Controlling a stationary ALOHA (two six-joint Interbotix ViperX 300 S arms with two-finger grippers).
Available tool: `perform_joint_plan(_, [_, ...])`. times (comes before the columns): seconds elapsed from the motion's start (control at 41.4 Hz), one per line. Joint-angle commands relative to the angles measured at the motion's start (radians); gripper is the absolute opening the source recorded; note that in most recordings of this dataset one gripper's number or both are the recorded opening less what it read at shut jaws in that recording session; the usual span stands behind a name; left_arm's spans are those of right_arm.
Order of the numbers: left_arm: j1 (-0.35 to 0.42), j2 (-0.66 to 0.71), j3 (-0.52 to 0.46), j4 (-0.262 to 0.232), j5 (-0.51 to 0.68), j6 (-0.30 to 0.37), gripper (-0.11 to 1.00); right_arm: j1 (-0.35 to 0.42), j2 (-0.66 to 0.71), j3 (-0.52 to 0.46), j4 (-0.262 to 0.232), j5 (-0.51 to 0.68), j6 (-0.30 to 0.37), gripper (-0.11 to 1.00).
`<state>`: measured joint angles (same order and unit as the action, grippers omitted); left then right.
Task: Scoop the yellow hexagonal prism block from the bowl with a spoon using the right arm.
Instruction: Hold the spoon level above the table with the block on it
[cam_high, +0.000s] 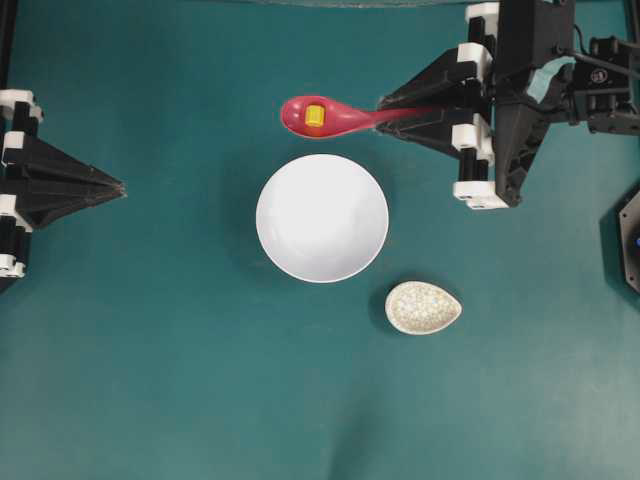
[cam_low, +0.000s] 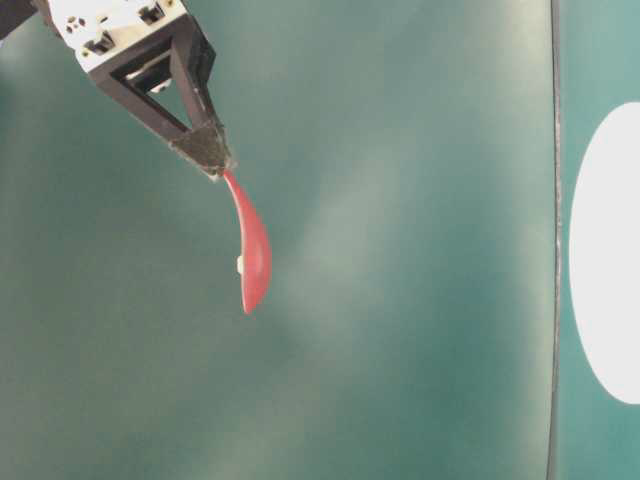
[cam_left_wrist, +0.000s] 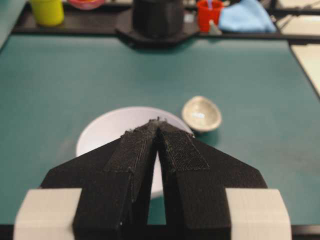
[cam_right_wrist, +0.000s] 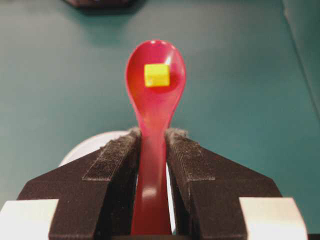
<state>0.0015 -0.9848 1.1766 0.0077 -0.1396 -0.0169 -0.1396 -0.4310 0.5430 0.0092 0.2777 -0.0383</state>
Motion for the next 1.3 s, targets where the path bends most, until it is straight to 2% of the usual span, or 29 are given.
perform_joint_plan(0.0, [0.002, 0.009, -0.025, 0.002, -0.008, 0.002, 0.05, 0.002, -0.011, -0.012, -0.008, -0.011, 0.0, 0.24])
perform_joint_plan(1.281, [0.002, 0.009, -0.023, 0.002, -0.002, -0.002, 0.05, 0.002, -0.009, -0.012, -0.023, -0.026, -0.002, 0.24])
